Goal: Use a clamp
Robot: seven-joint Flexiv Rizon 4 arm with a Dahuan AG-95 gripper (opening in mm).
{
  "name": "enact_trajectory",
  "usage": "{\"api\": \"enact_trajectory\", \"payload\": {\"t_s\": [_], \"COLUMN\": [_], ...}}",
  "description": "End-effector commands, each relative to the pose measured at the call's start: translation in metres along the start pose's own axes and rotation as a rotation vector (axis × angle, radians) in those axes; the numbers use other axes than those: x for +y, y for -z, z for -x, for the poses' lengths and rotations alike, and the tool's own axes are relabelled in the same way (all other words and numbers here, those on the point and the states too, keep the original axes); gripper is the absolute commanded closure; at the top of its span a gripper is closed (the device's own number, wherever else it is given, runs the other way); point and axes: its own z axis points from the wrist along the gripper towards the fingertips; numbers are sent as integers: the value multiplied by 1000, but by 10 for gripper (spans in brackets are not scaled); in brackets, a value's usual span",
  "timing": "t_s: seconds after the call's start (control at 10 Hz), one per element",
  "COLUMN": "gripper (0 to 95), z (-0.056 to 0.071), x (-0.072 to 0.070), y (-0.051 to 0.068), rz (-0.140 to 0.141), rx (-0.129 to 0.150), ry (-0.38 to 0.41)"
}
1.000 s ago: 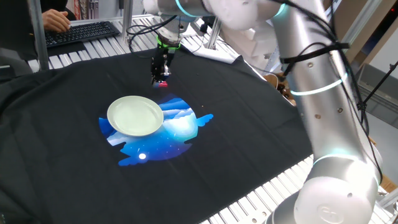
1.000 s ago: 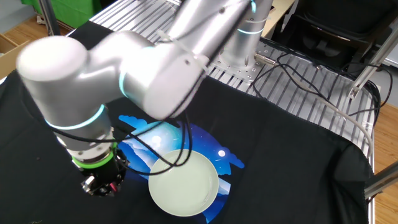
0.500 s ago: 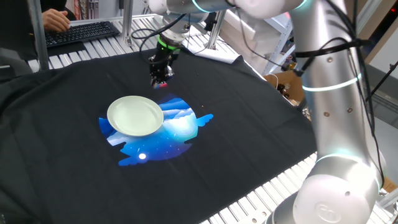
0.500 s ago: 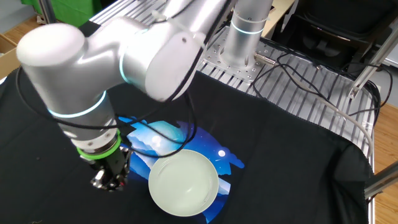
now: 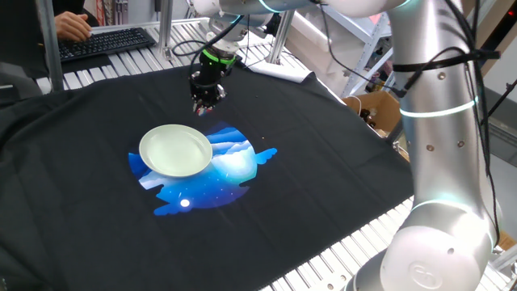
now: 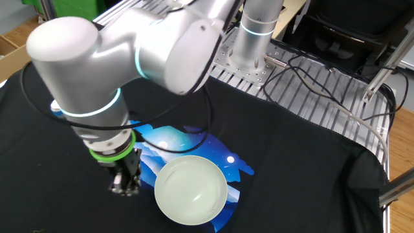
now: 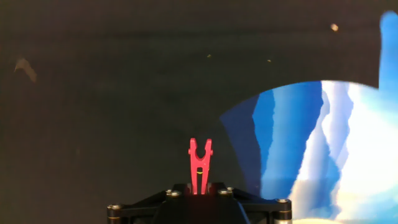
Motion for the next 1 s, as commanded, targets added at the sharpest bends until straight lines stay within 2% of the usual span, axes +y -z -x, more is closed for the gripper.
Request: {"api": "enact_trajectory", "payload": {"t_s": [0.1,0.3,0.5,0.7,0.9,1.0], "gripper": [950,950,950,950,950,950], "z": [-36,-48,-61,-73,-85,-90], "x": [-3,-8,-21,-34,-40,-43], "y": [5,5,5,4,5,4], "rz": [-41,-57,-69,-78,-105,-126], "rx": [40,56,72,106,168,191], "ry": [286,377,536,627,671,691]}}
